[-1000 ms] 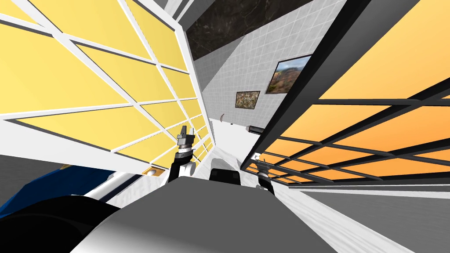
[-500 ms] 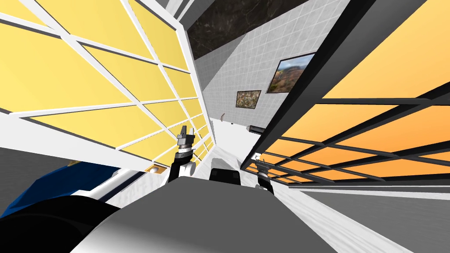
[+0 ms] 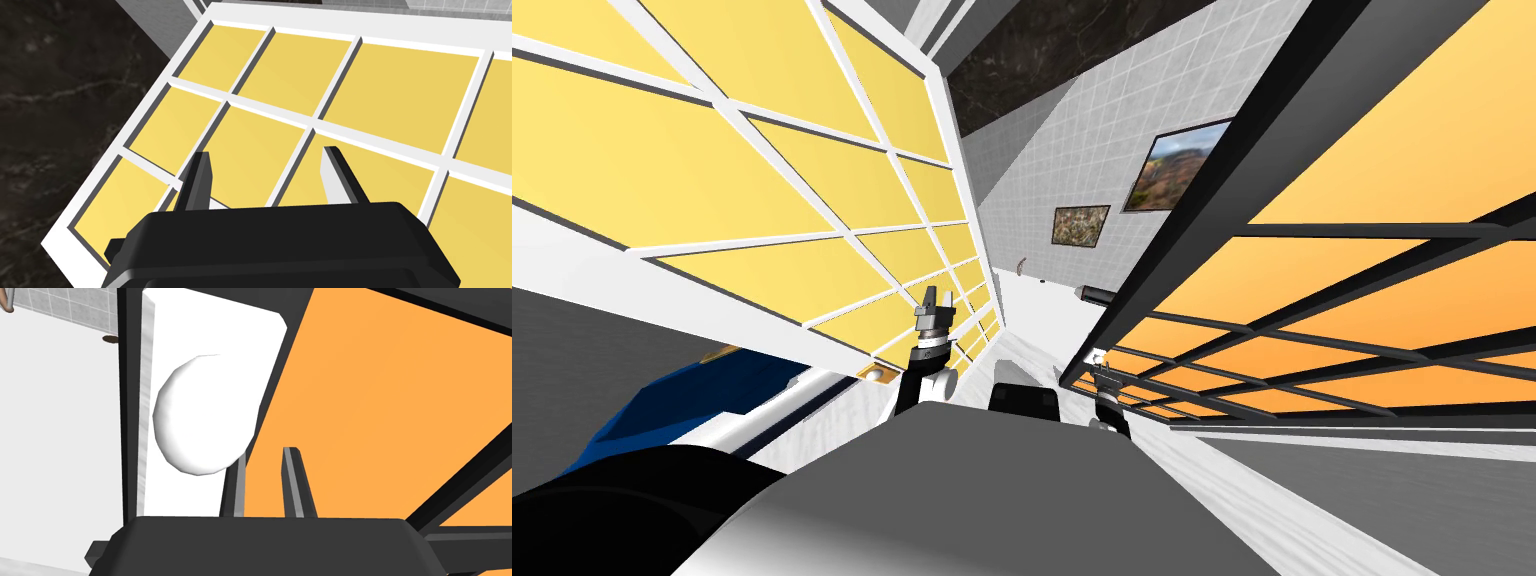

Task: Pull the door open

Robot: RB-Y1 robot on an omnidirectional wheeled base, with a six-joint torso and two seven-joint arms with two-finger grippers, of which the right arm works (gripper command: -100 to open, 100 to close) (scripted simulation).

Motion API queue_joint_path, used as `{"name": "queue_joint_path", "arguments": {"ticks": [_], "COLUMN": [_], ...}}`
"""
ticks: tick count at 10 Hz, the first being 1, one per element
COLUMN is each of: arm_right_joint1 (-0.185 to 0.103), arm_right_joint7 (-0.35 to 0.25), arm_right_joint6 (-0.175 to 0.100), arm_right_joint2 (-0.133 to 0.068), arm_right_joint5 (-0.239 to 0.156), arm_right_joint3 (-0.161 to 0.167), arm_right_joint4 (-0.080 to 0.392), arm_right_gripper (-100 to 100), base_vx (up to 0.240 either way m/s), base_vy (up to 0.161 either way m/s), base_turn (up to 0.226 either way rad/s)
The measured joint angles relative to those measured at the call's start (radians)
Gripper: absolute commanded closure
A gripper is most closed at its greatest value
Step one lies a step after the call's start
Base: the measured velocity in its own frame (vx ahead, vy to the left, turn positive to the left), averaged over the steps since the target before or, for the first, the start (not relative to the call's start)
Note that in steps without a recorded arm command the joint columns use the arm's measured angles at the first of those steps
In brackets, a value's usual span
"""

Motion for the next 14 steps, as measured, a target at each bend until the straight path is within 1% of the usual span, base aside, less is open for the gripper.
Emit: {"name": "queue_joint_path", "arguments": {"ticks": [2, 3, 4, 5, 6, 7, 8, 9, 10, 11, 12, 13, 14], "arm_right_joint1": [0.013, 0.025, 0.031, 0.037, 0.041, 0.026, 0.036, 0.035, 0.039, 0.036, 0.042, 0.047, 0.052], "arm_right_joint7": [-0.008, -0.003, -0.013, -0.031, -0.043, -0.063, -0.076, -0.096, -0.118, -0.138, -0.148, -0.149, -0.146], "arm_right_joint6": [0.001, 0.01, 0.013, 0.025, 0.035, 0.02, 0.02, 0.02, 0.025, 0.025, 0.032, 0.039, 0.057], "arm_right_joint2": [-0.001, -0.005, -0.002, -0.001, 0.001, 0.002, 0.005, 0.009, 0.006, 0.008, 0.01, 0.007, -0.001], "arm_right_joint5": [-0.003, -0.006, -0.017, -0.037, -0.047, -0.044, -0.055, -0.068, -0.082, -0.091, -0.102, -0.107, -0.116], "arm_right_joint3": [0.002, 0.0, 0.003, 0.007, 0.009, 0.017, 0.019, 0.024, 0.028, 0.033, 0.035, 0.031, 0.021], "arm_right_joint4": [-0.016, -0.036, -0.048, -0.071, -0.087, -0.056, -0.069, -0.07, -0.08, -0.079, -0.095, -0.091, -0.092], "arm_right_gripper": [-100, -100, -100, -100, -100, -100, -100, -100, -100, -100, -100, -100, -100], "base_vx": [0.003, -0.022, -0.065, -0.054, -0.024, -0.031, -0.056, -0.064, -0.049, -0.046, -0.016, -0.004, -0.005], "base_vy": [0.007, -0.011, -0.018, -0.012, 0.002, 0.0, -0.014, -0.013, -0.013, -0.008, -0.03, -0.018, 0.021], "base_turn": [-0.019, 0.048, 0.106, 0.032, -0.019, 0.043, 0.043, 0.051, 0.024, 0.003, -0.041, -0.092, -0.076]}}
